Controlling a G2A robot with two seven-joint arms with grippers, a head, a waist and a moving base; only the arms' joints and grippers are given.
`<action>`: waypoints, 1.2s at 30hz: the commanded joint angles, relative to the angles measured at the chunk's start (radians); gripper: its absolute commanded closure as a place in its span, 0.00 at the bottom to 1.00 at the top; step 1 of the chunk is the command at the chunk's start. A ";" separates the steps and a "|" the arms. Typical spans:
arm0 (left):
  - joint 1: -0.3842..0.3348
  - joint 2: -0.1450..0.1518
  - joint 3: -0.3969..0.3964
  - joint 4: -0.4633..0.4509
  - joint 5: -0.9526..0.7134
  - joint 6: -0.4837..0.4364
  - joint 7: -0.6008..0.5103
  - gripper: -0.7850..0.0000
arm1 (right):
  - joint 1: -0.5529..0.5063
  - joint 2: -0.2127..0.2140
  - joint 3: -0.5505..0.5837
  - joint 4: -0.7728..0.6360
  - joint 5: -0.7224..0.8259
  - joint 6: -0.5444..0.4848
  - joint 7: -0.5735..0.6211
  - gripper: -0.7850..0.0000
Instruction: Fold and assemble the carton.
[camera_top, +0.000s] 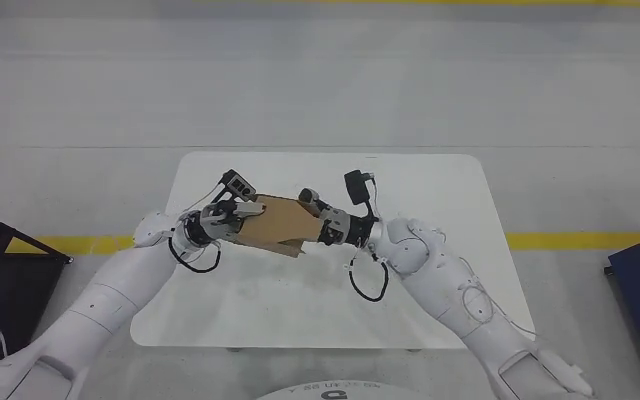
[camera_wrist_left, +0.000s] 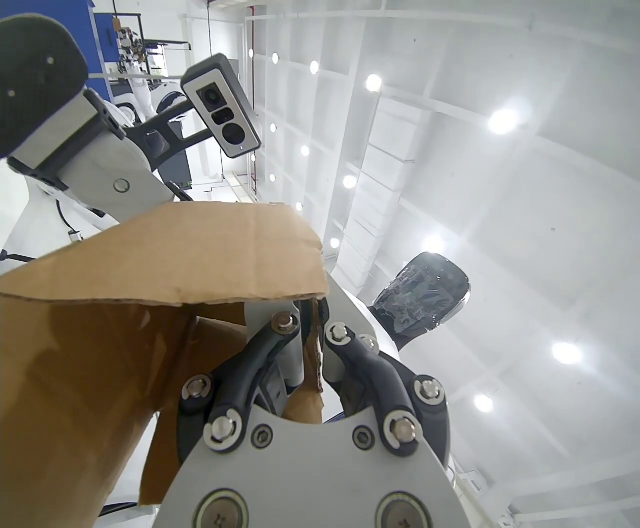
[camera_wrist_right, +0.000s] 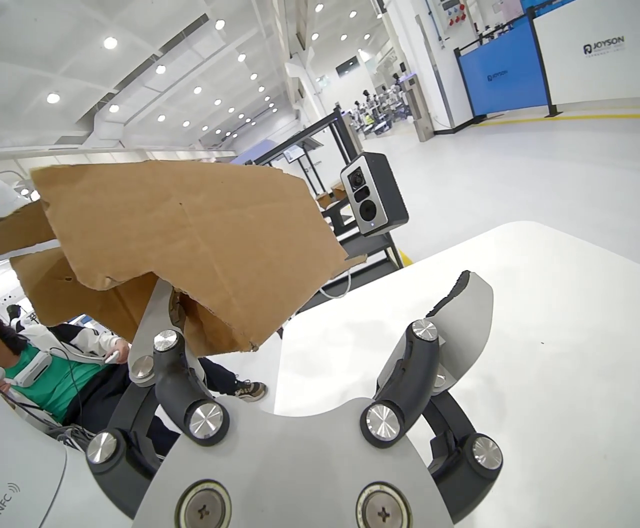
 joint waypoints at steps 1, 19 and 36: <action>0.005 -0.004 -0.013 0.008 -0.003 0.003 -0.011 1.00 | -0.009 0.004 0.012 0.000 0.011 -0.039 -0.004 0.00; 0.063 -0.031 -0.096 0.014 -0.003 0.083 -0.097 1.00 | -0.026 0.034 0.071 -0.001 0.148 -0.095 -0.004 0.00; 0.087 -0.046 -0.137 -0.009 0.049 0.126 -0.097 1.00 | 0.034 0.021 0.020 0.050 0.248 -0.068 0.060 0.00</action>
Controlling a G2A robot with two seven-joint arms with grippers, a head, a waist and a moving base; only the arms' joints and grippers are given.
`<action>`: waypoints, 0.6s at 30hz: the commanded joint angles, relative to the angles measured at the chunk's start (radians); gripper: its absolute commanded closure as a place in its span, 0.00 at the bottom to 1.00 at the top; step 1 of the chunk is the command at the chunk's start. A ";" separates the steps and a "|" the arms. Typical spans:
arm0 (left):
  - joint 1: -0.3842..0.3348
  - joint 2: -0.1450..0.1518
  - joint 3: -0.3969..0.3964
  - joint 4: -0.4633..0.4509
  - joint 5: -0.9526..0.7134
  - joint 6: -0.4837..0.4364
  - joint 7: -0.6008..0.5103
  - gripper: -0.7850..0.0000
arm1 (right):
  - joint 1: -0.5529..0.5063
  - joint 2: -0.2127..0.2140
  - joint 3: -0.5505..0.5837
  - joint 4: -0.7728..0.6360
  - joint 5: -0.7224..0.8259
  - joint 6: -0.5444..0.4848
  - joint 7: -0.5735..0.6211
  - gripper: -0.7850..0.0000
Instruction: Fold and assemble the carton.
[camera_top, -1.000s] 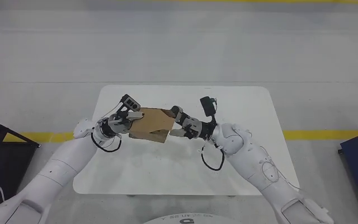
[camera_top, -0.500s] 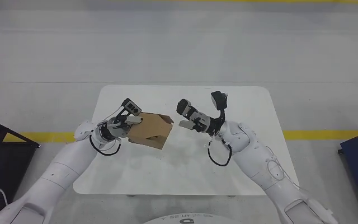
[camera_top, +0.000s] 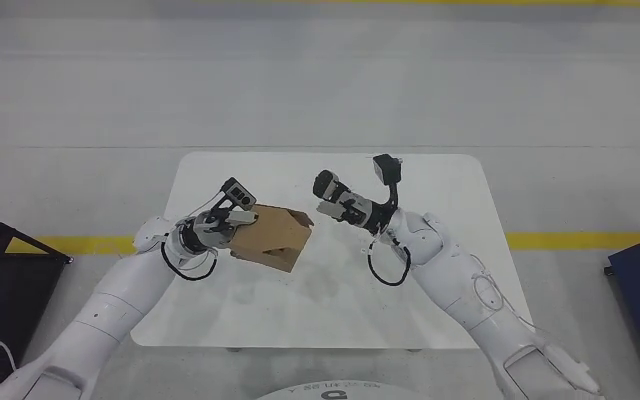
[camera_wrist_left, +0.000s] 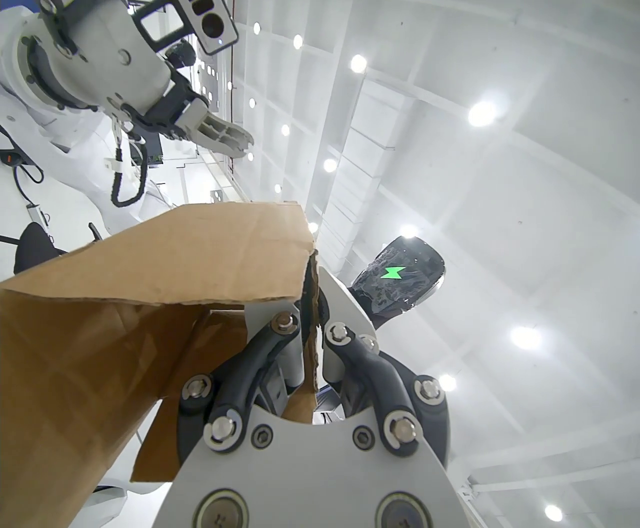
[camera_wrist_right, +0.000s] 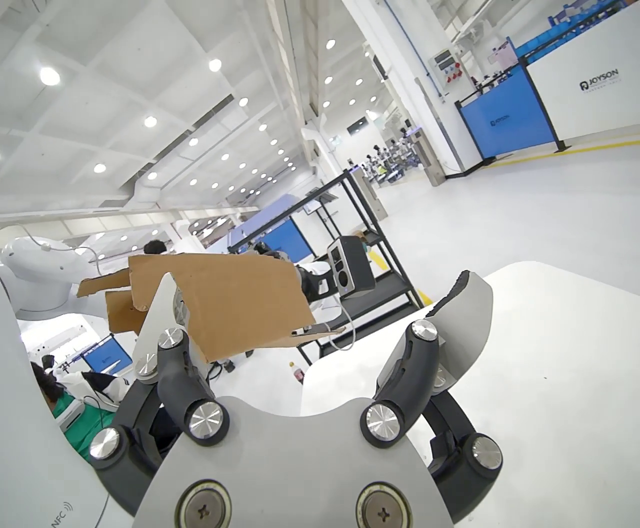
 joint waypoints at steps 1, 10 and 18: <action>0.000 -0.003 -0.001 0.004 0.007 0.000 0.000 1.00 | 0.001 -0.001 -0.009 -0.004 -0.005 -0.012 0.017 0.00; 0.001 -0.016 -0.011 0.016 0.027 0.005 0.000 1.00 | 0.006 -0.007 -0.037 -0.016 -0.066 -0.007 0.056 0.00; 0.004 -0.023 -0.024 0.020 0.049 0.016 0.000 1.00 | 0.005 -0.014 -0.046 -0.019 -0.132 -0.001 0.031 0.00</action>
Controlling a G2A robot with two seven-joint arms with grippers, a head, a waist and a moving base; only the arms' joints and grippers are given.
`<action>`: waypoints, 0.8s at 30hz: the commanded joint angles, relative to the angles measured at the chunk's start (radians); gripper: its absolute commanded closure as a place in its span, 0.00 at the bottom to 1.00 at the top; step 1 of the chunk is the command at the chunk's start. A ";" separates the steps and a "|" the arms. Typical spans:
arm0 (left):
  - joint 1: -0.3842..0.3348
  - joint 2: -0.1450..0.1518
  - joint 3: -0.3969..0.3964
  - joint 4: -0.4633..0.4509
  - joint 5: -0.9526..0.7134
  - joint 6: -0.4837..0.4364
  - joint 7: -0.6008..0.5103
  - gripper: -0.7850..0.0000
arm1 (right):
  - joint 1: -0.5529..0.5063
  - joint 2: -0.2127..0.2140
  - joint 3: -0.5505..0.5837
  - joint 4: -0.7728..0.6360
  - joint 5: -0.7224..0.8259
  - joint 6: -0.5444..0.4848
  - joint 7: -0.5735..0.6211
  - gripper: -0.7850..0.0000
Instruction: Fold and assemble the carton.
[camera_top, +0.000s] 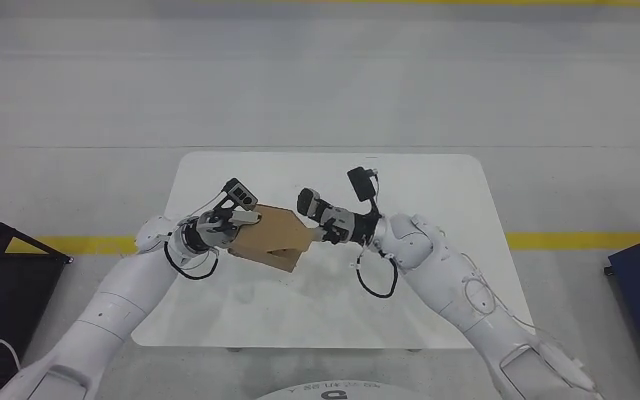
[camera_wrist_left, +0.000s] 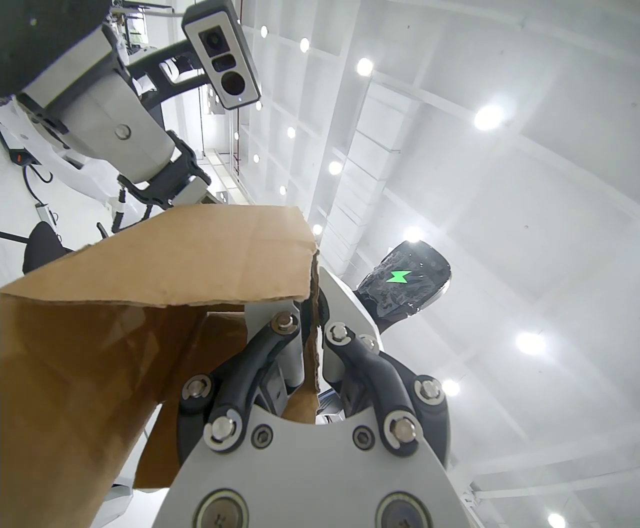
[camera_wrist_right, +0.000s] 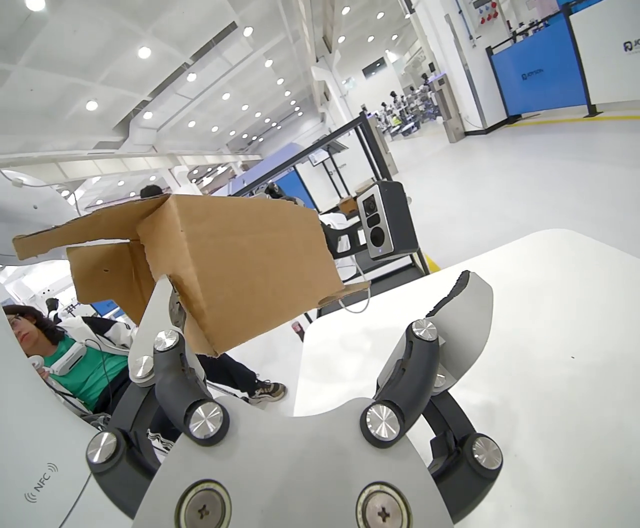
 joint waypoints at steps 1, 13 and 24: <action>0.001 -0.002 -0.002 0.001 0.008 0.003 0.000 1.00 | 0.000 -0.001 -0.001 0.001 -0.009 -0.003 -0.007 0.00; 0.003 -0.015 -0.019 0.004 0.036 0.011 0.000 1.00 | 0.002 -0.012 -0.003 -0.003 -0.068 0.114 -0.050 0.00; 0.015 -0.030 -0.076 0.055 -0.036 -0.029 0.000 1.00 | -0.070 0.008 0.059 -0.065 -0.076 -0.040 -0.104 0.00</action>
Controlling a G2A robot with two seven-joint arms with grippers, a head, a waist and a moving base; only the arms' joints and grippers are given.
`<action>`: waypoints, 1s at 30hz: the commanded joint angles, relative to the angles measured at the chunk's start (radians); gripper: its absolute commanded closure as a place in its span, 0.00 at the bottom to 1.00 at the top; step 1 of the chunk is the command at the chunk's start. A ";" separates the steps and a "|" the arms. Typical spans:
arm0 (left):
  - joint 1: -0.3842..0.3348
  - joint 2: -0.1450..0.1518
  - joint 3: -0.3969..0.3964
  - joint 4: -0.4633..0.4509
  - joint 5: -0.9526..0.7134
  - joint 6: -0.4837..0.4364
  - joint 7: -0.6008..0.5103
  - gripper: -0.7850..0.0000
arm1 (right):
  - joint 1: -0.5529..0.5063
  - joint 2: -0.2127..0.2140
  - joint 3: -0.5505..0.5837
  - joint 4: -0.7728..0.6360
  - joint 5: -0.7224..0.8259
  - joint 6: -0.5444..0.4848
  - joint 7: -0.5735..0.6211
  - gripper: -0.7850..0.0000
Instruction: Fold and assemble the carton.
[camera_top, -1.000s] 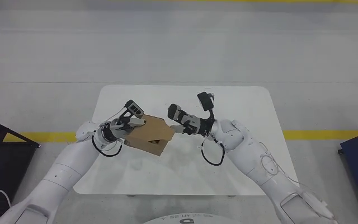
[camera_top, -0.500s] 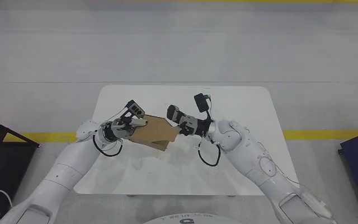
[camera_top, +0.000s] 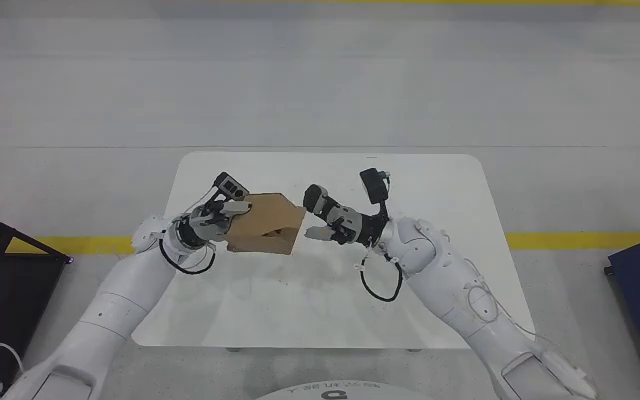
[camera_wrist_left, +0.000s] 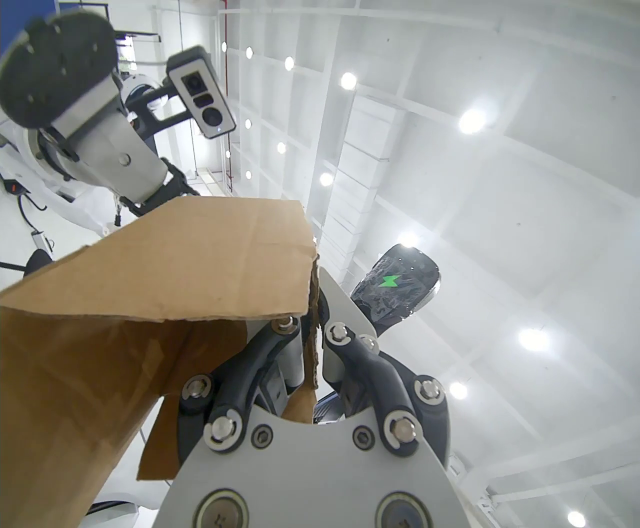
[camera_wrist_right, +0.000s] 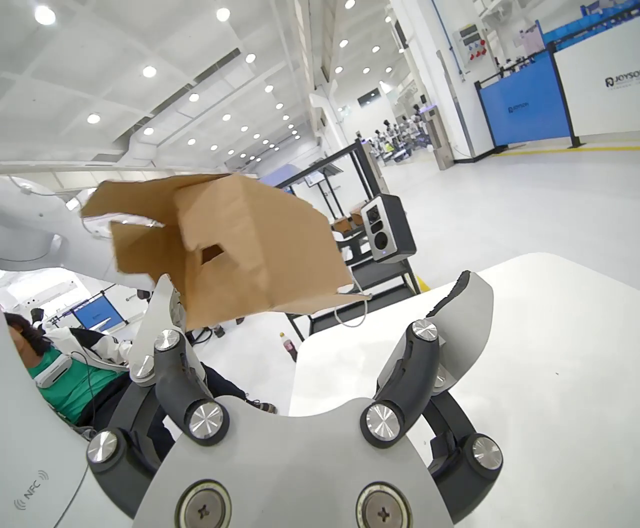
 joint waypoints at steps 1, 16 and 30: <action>0.001 -0.003 -0.009 0.012 -0.003 -0.006 0.000 1.00 | -0.020 0.008 0.007 -0.035 -0.016 0.002 0.001 0.00; -0.006 -0.025 -0.021 0.027 0.130 -0.047 0.082 1.00 | -0.044 0.003 -0.012 -0.056 -0.271 0.041 -0.112 0.00; 0.012 -0.037 -0.053 0.016 0.154 -0.031 0.065 1.00 | 0.008 -0.021 -0.033 0.005 -0.188 0.150 -0.143 0.00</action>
